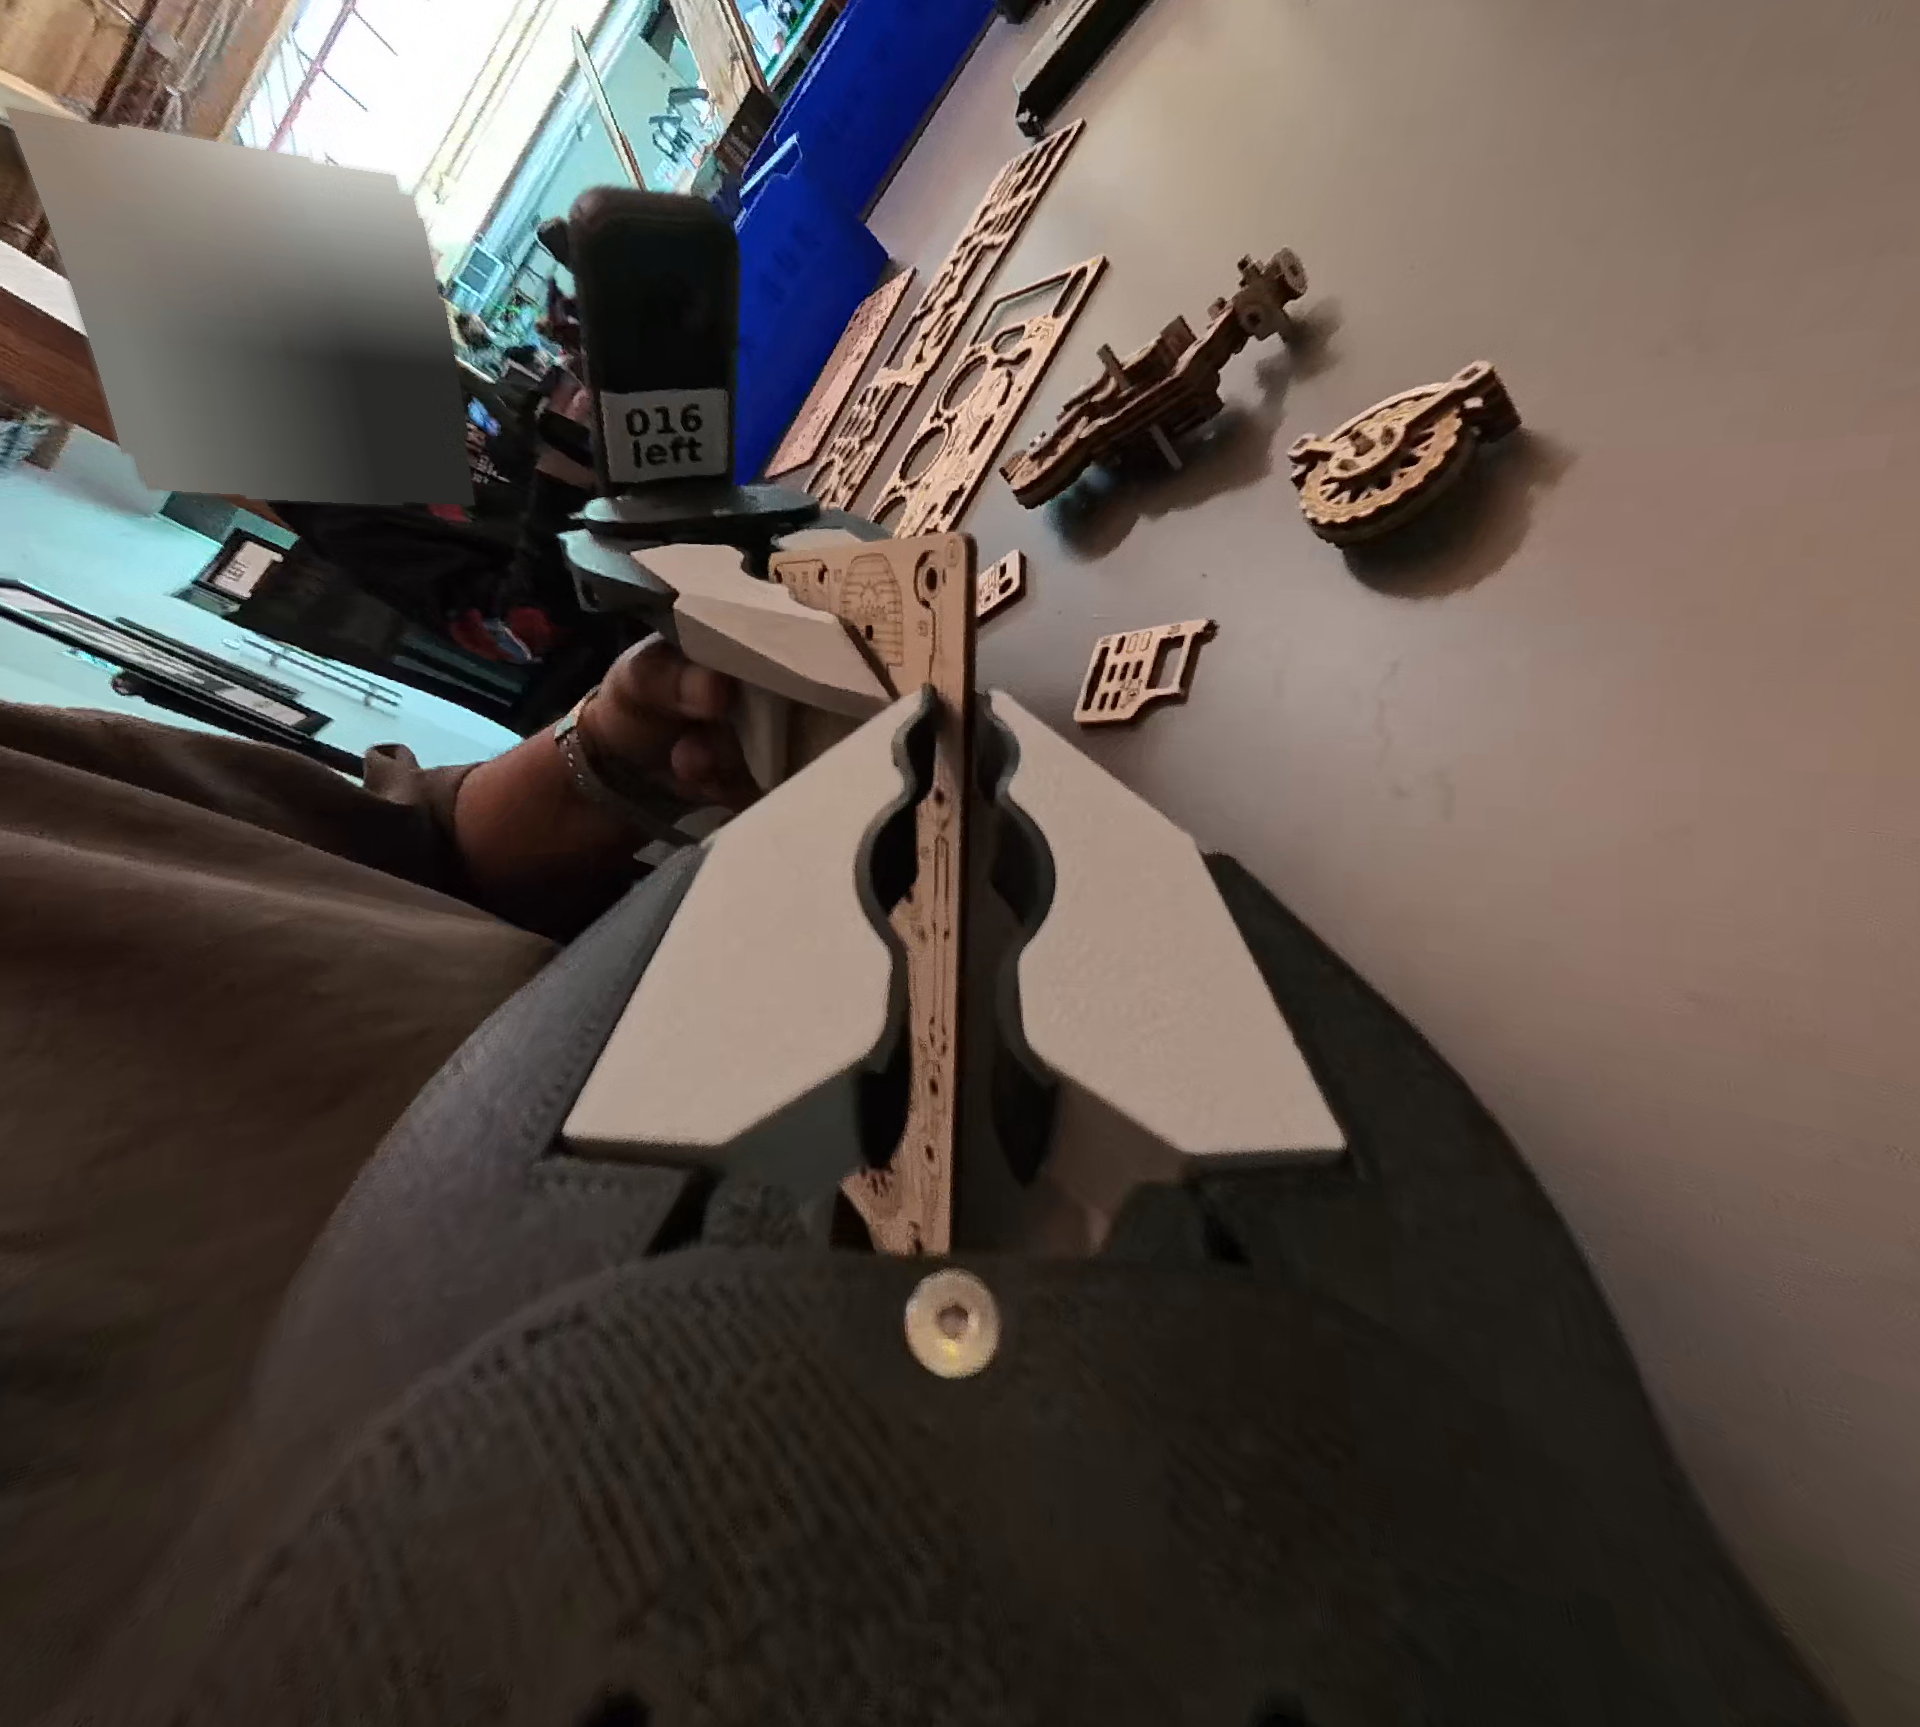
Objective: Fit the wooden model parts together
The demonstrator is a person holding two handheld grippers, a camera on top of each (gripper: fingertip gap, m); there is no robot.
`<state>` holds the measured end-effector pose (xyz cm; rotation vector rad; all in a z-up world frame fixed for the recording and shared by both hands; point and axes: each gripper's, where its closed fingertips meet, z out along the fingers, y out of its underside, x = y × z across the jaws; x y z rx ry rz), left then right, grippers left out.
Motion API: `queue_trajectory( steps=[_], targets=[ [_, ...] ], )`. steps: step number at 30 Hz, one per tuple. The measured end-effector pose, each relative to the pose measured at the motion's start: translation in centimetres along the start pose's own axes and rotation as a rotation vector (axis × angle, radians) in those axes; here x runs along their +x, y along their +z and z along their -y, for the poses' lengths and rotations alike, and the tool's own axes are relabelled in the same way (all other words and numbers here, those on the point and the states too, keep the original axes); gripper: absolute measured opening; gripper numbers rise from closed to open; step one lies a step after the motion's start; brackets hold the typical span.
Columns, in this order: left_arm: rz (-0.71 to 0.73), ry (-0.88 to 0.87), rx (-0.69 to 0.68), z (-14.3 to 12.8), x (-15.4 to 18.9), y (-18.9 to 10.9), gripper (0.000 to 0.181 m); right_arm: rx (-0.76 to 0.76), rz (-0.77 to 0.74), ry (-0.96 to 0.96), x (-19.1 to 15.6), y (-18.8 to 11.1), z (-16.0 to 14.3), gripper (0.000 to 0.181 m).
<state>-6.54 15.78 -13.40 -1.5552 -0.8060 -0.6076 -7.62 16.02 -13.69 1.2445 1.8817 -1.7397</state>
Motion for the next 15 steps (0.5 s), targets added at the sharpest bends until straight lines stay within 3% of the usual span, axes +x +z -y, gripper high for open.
queue_trajectory(
  steps=[6,15],
  targets=[
    [0.024,0.048,-0.01,-0.07,0.16,-0.05,0.001,-0.016,0.02,-0.003,-0.07,-0.06,-0.16,0.004],
    [0.097,0.062,-0.013,-0.19,-0.47,0.04,0.0,-0.044,-0.164,-0.162,0.61,0.22,-0.37,0.004]
  ],
)
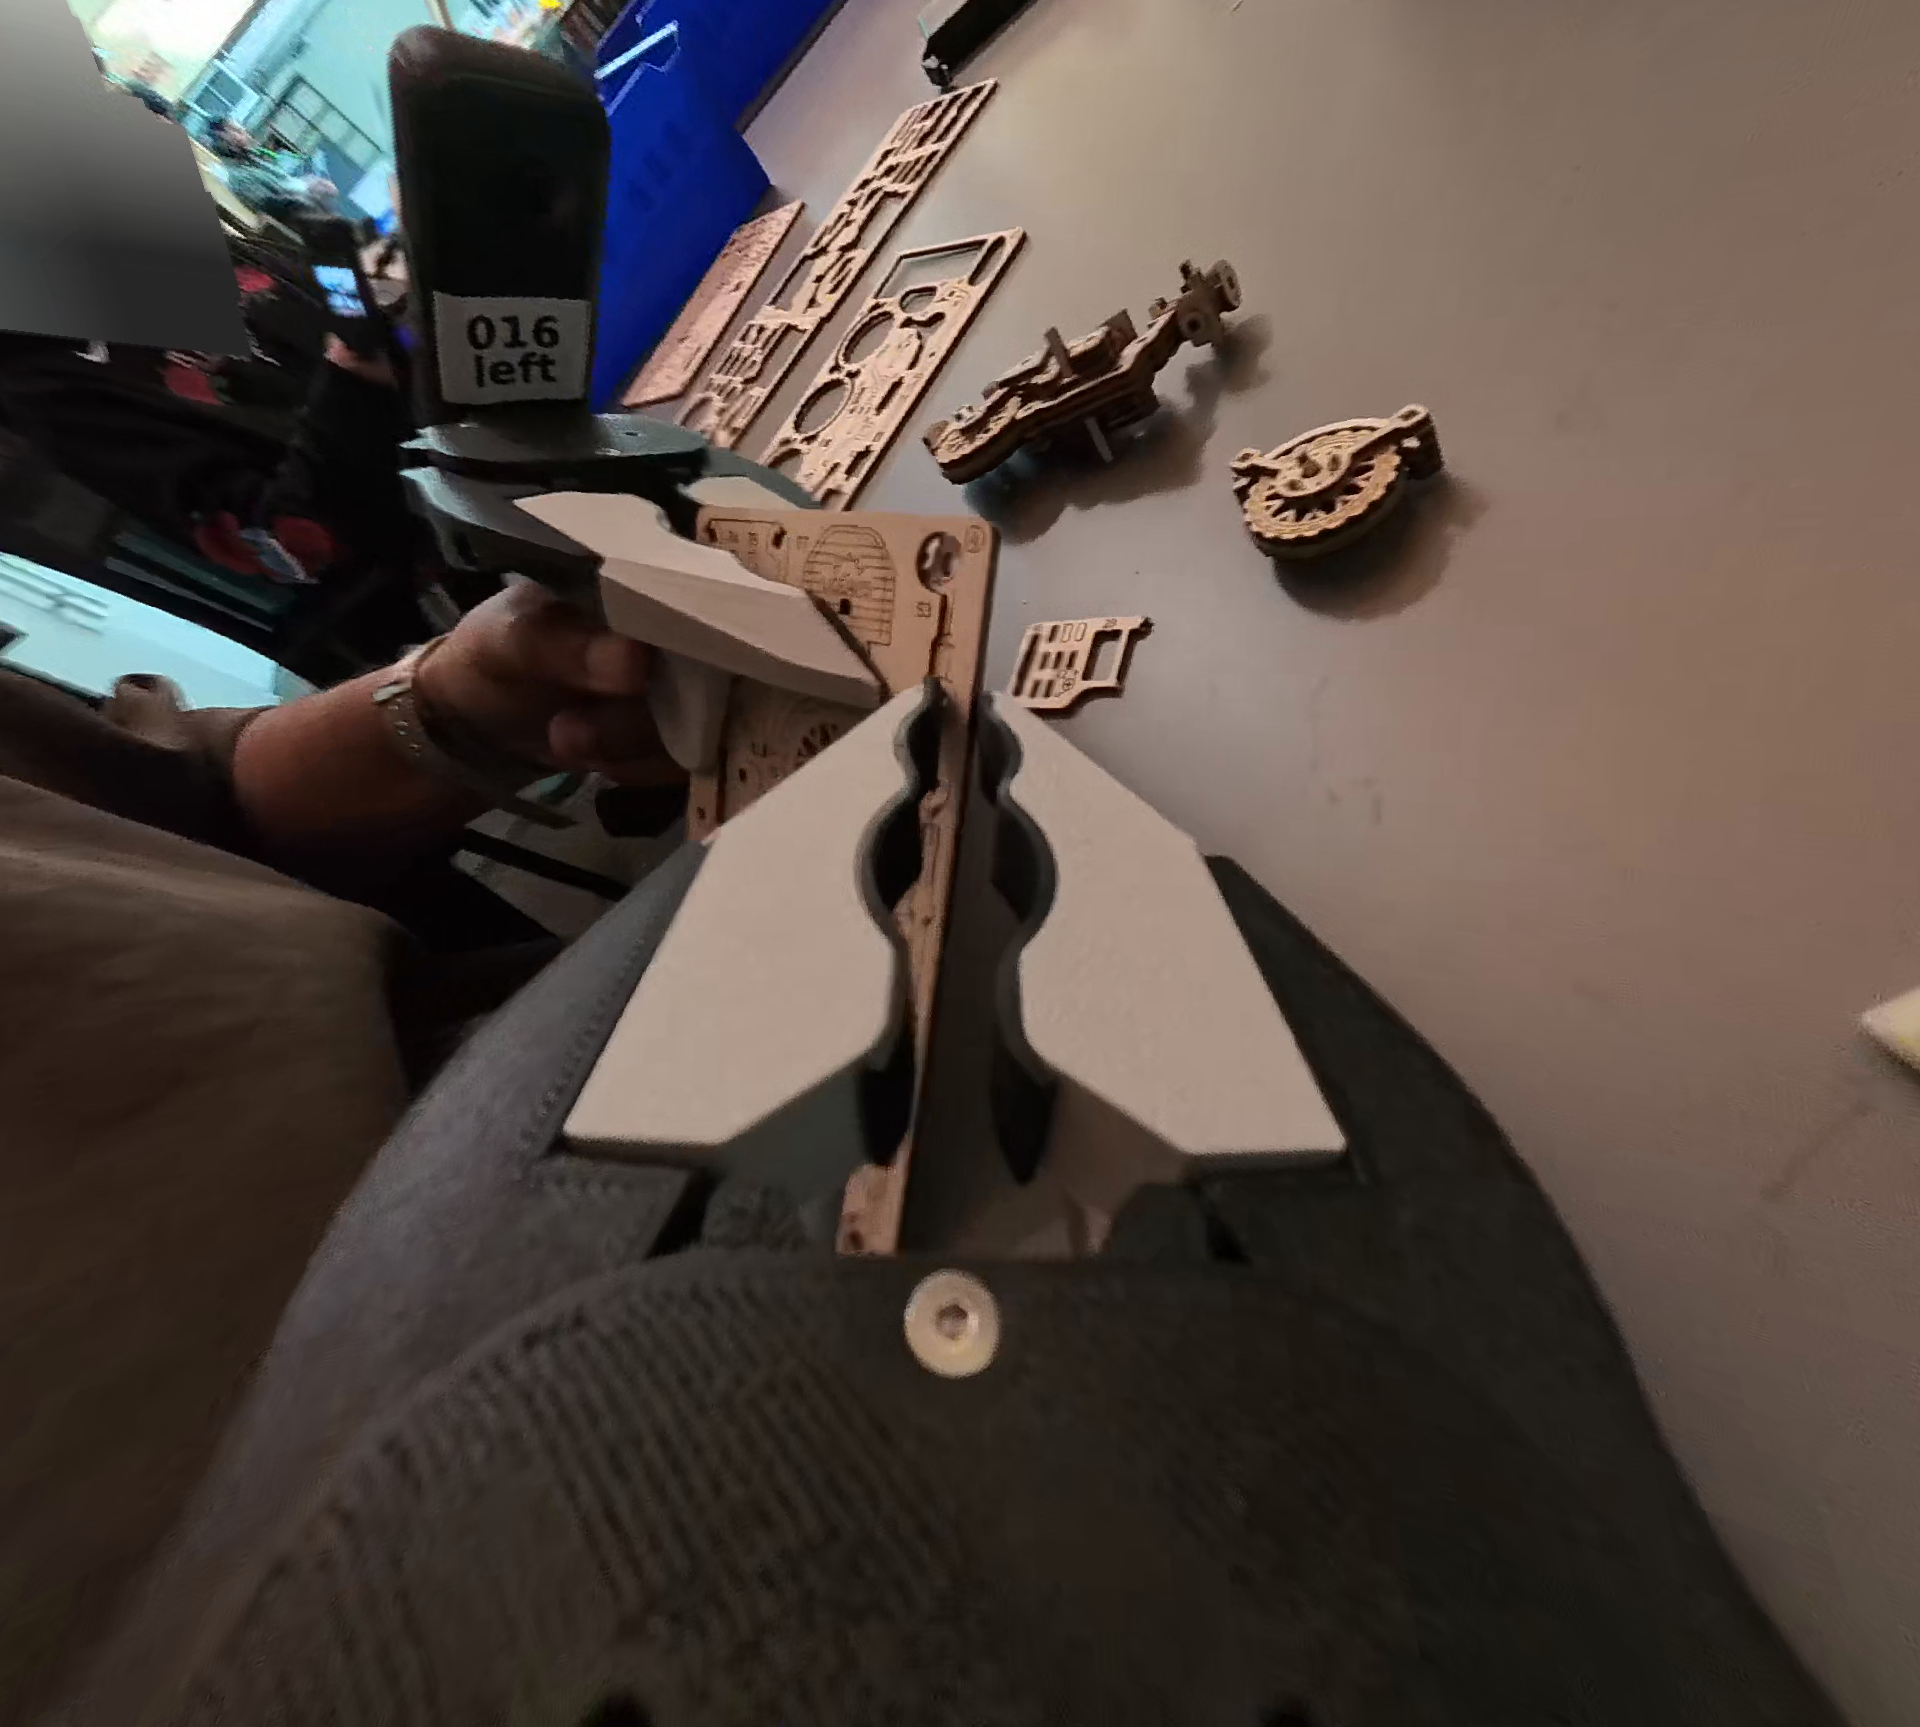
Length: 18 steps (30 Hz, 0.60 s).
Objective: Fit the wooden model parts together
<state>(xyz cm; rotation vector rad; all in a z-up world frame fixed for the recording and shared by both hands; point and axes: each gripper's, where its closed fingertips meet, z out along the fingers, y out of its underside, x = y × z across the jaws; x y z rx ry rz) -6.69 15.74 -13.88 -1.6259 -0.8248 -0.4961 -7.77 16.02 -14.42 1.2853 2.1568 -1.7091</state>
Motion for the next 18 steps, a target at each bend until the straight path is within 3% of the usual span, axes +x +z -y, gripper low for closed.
queue_trajectory(
  steps=[4,11,18],
  targets=[
    [-0.015,-0.042,0.007,0.2,0.1,0.1,0.001,-0.002,-0.081,-0.073,0.2,0.0,0.2,0.003],
    [-0.042,-0.083,0.027,0.5,-0.2,-0.3,0.001,0.026,0.038,0.036,0.2,-1.0,1.0,0.013],
    [-0.08,-0.098,0.049,1.0,-0.2,-0.8,0.0,-0.027,0.158,0.164,-0.3,-0.4,-0.3,0.013]
  ],
)
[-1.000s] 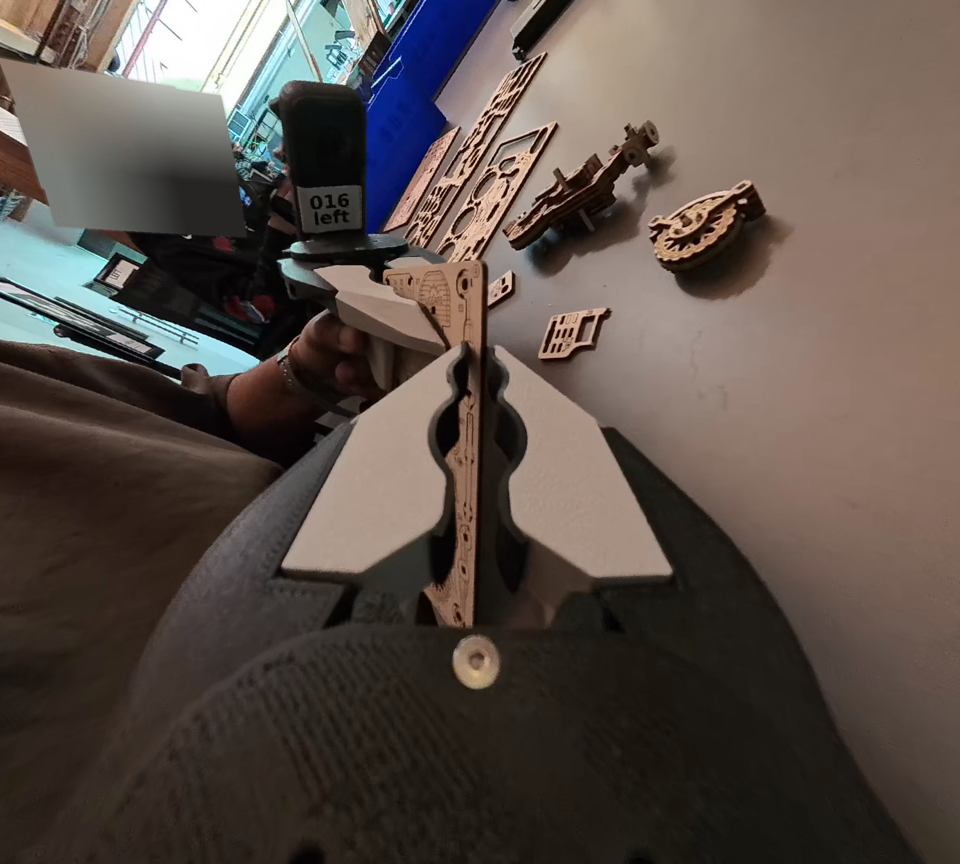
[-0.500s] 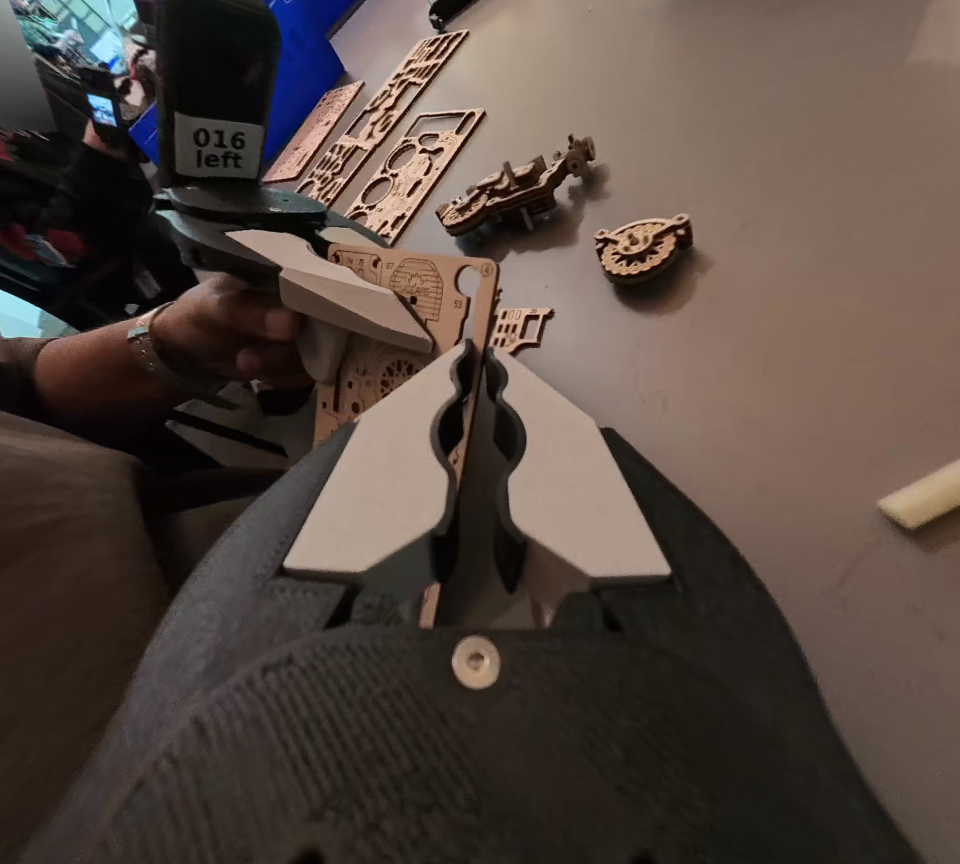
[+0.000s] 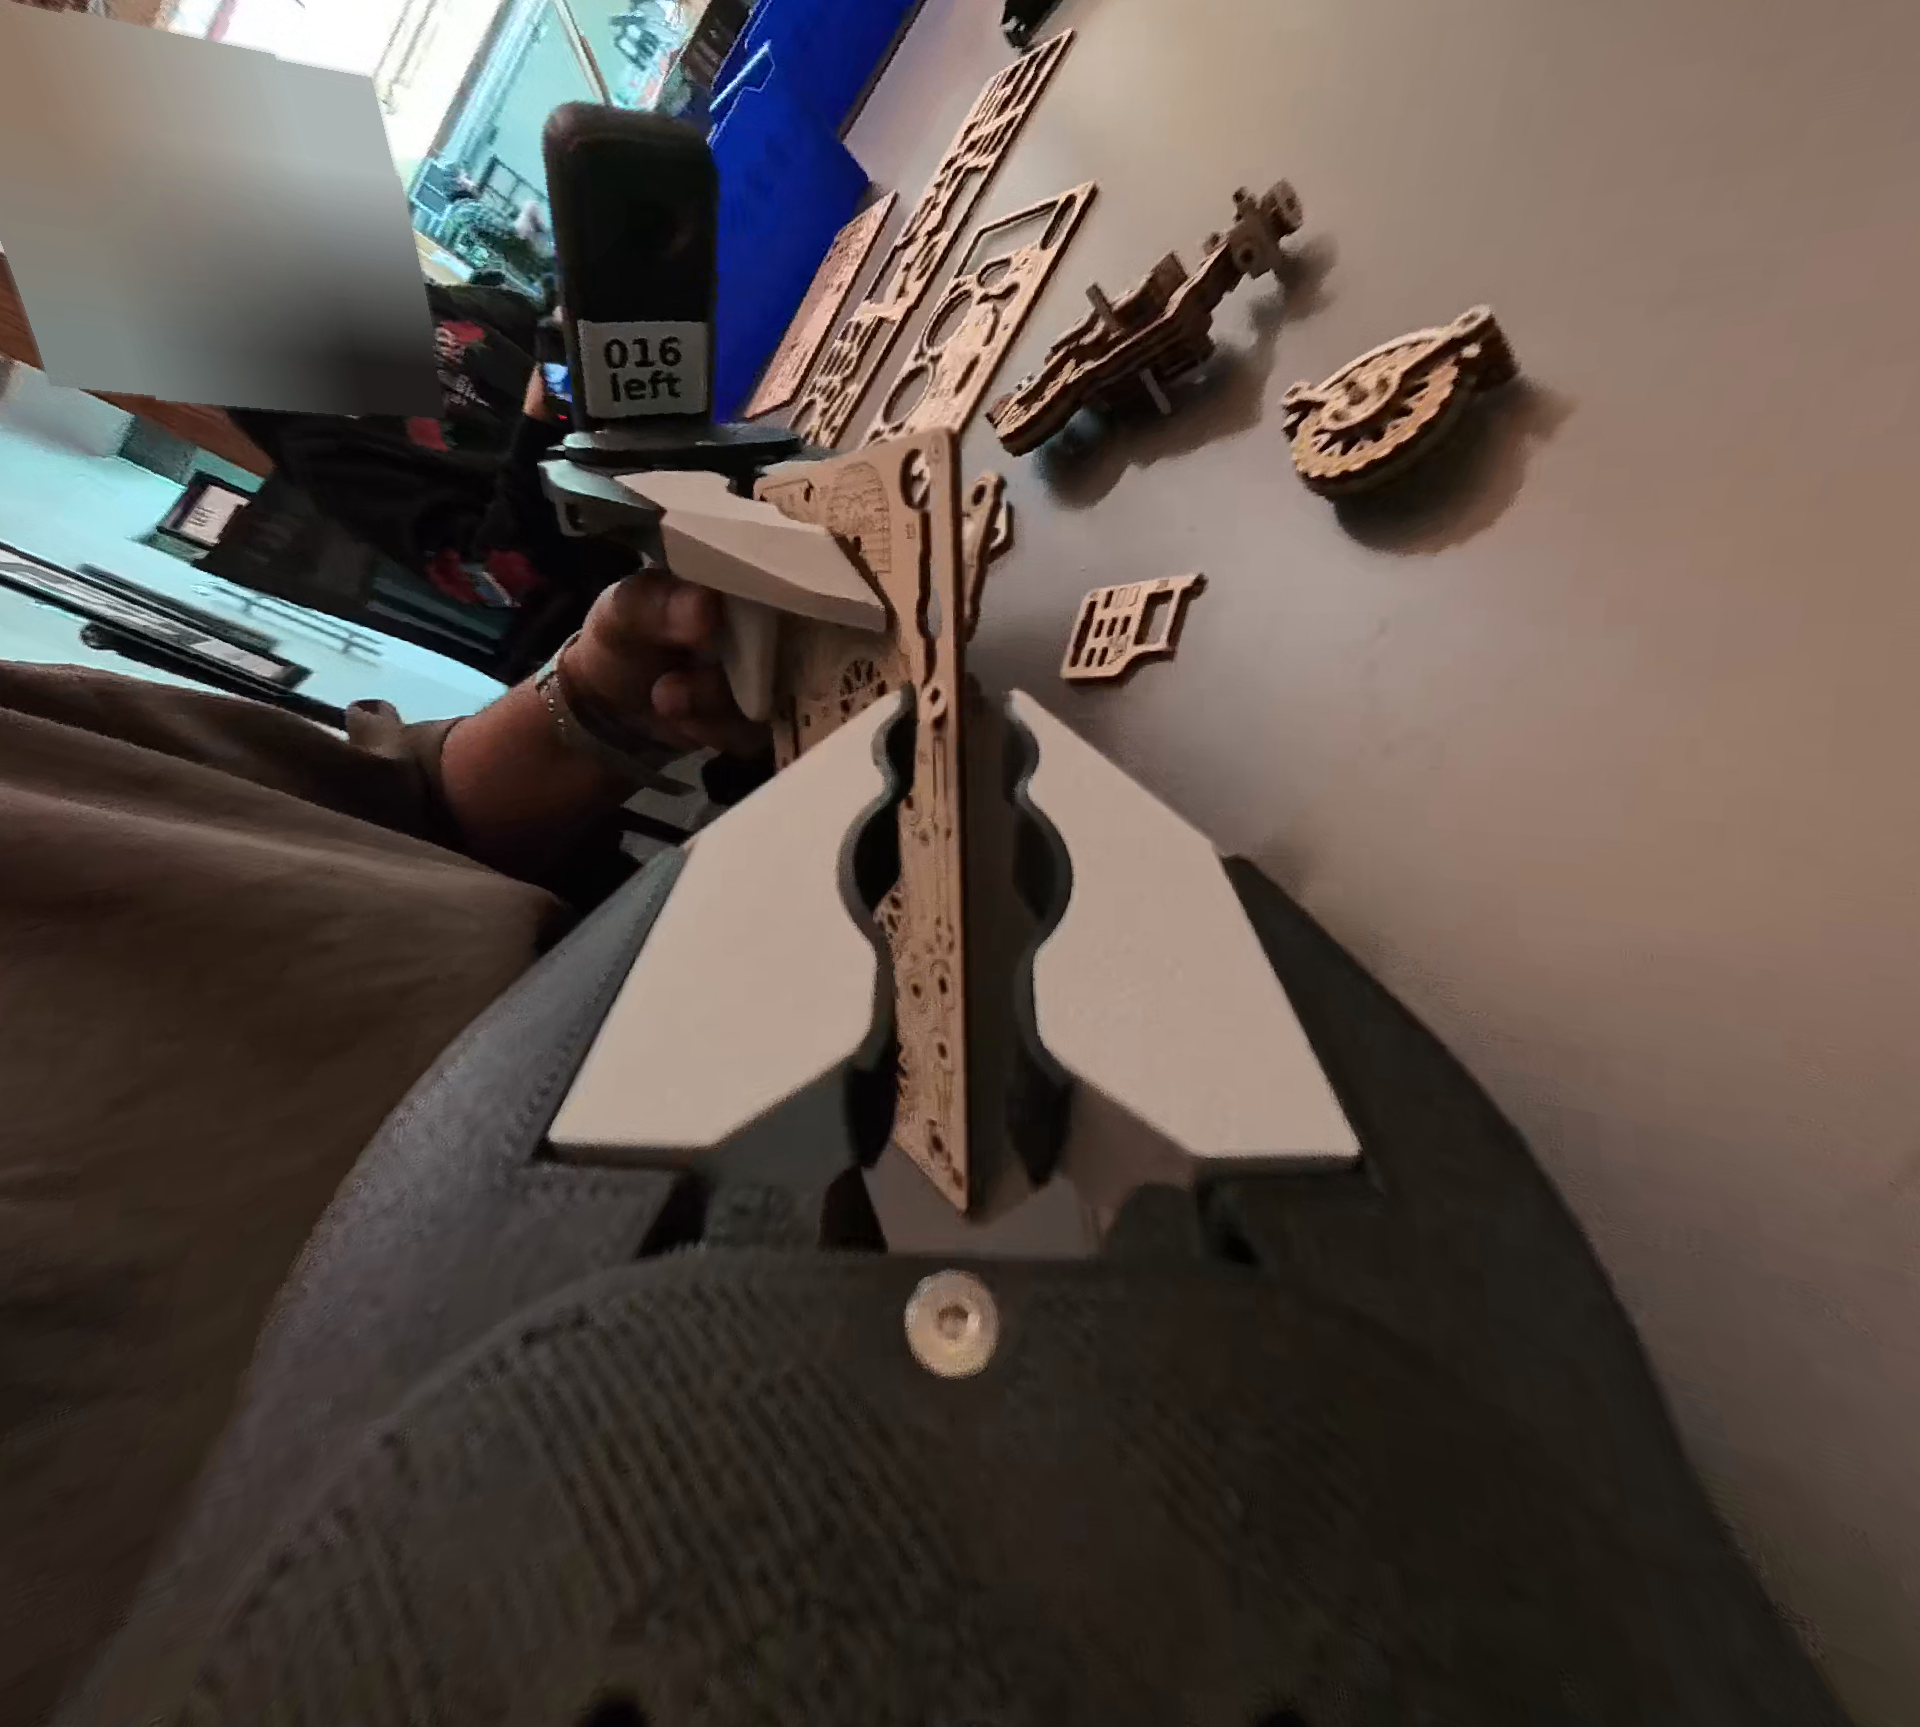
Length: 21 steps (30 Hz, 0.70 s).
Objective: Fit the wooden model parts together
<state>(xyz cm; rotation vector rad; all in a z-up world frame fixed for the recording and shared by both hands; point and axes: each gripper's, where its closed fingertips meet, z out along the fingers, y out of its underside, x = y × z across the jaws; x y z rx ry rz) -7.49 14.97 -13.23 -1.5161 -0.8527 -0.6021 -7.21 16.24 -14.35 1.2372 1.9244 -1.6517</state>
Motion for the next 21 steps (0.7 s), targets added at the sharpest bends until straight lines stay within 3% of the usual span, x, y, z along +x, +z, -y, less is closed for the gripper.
queue_trajectory(
  steps=[13,18,21],
  targets=[
    [0.024,0.049,-0.01,-0.1,-0.1,0.1,0.001,0.012,0.04,0.065,0.1,0.3,-0.3,0.004],
    [0.041,0.053,-0.006,-0.1,-0.4,0.1,0.002,0.014,-0.118,-0.112,0.2,0.5,-0.1,0.005],
    [-0.012,0.045,0.008,0.3,0.4,-0.1,0.001,0.068,-0.074,-0.13,-0.3,0.1,0.9,0.008]
  ],
)
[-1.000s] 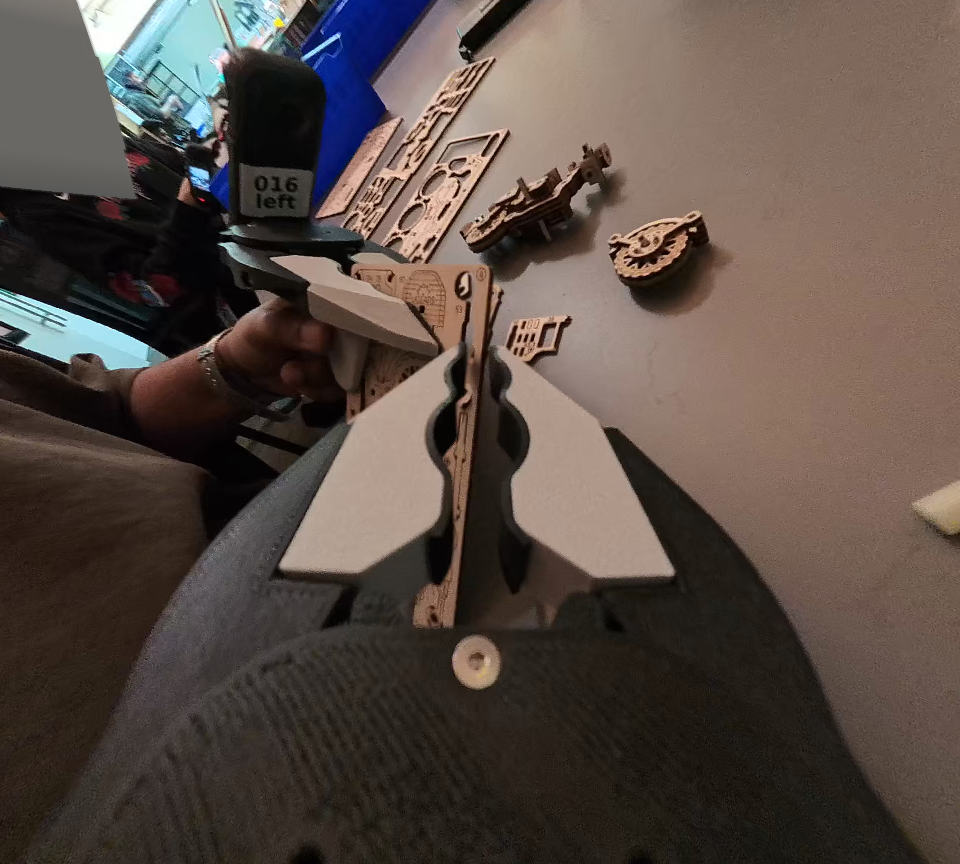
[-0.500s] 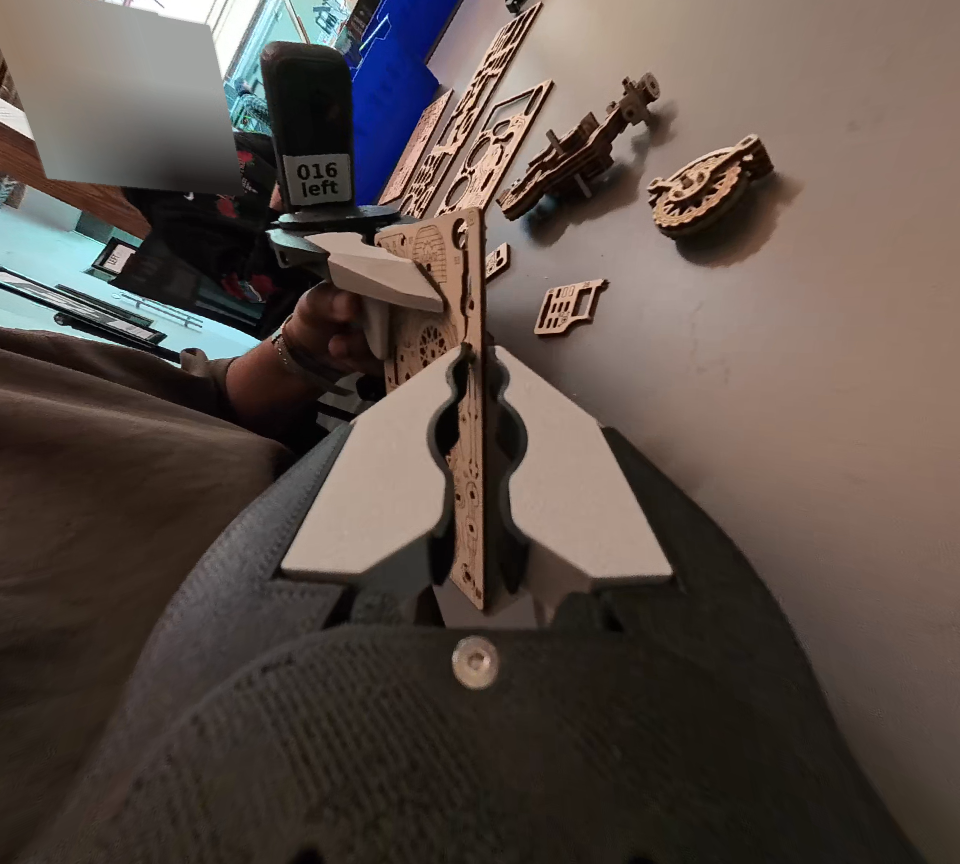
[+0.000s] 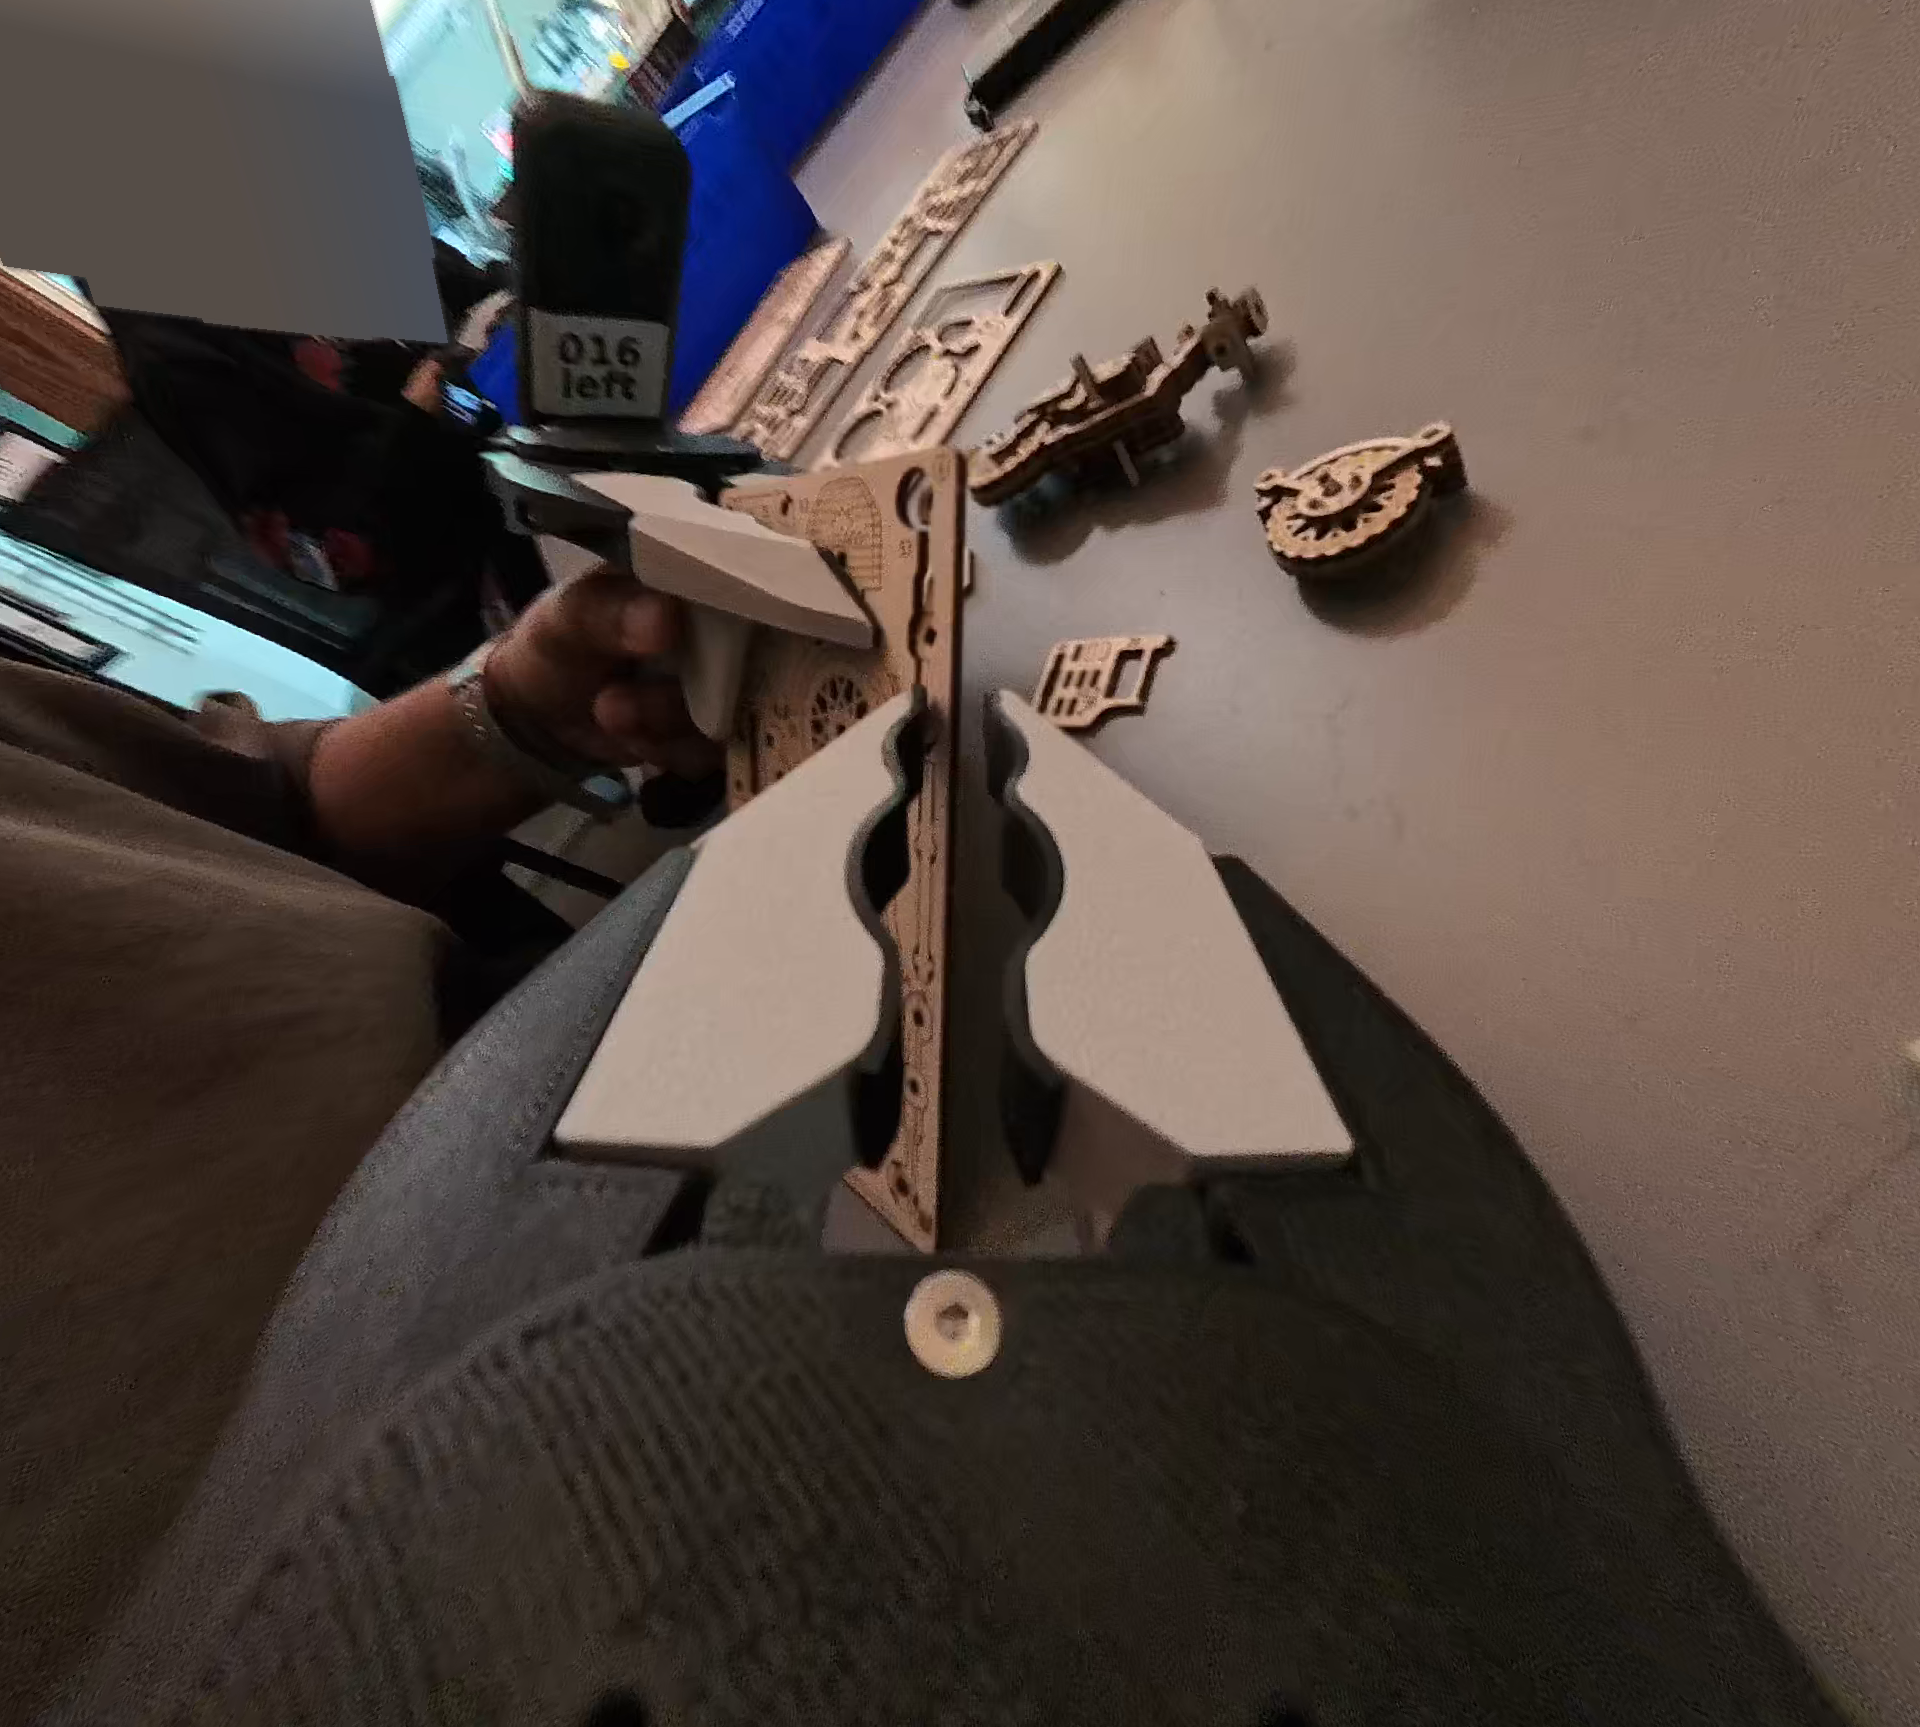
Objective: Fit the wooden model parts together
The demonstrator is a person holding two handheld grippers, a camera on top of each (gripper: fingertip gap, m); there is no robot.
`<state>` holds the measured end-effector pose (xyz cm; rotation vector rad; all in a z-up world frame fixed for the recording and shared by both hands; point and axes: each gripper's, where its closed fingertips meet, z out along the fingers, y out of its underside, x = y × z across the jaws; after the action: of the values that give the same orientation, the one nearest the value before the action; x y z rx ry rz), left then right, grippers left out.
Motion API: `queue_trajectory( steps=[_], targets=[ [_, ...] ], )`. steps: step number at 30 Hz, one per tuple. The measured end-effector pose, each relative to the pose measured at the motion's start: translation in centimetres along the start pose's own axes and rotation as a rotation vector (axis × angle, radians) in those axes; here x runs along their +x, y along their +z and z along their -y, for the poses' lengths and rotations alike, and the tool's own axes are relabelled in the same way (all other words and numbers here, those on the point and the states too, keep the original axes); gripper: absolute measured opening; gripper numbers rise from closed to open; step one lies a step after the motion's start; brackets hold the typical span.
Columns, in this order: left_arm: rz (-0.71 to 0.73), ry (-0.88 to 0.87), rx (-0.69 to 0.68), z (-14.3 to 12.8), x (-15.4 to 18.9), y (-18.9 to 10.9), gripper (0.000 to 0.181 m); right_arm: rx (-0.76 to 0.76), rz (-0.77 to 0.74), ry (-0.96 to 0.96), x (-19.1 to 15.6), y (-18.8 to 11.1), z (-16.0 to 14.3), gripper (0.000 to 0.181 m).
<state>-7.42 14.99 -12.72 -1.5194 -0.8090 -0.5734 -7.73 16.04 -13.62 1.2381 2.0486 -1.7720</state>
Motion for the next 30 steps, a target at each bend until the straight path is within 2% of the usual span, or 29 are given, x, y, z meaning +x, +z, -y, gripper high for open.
queue_trajectory(
  steps=[5,9,11,16,20,26,30],
  targets=[
    [-0.097,-0.067,0.014,0.1,0.9,-0.2,0.0,0.102,0.16,0.163,-0.2,-1.4,1.8,0.012],
    [-0.081,-0.052,0.024,0.4,0.6,-0.5,0.0,0.07,0.209,0.158,-1.0,-1.1,1.3,0.015],
    [-0.086,-0.062,0.036,0.6,0.5,-0.6,0.0,0.026,0.192,0.131,-1.1,-0.5,0.5,0.017],
    [-0.057,-0.017,0.004,-0.1,0.6,-0.2,0.0,-0.013,0.124,0.046,-0.9,0.0,-0.3,0.004],
    [0.012,0.043,-0.023,-0.6,0.1,0.2,0.001,-0.063,0.056,-0.014,-0.2,0.1,-1.0,0.003],
    [0.028,0.008,-0.032,-0.9,-0.5,0.3,0.002,-0.1,-0.067,-0.14,0.3,0.2,-1.3,0.004],
    [0.002,-0.015,-0.021,-0.8,-0.2,0.3,0.001,-0.082,-0.025,-0.082,0.0,0.0,-1.0,0.004]
  ],
)
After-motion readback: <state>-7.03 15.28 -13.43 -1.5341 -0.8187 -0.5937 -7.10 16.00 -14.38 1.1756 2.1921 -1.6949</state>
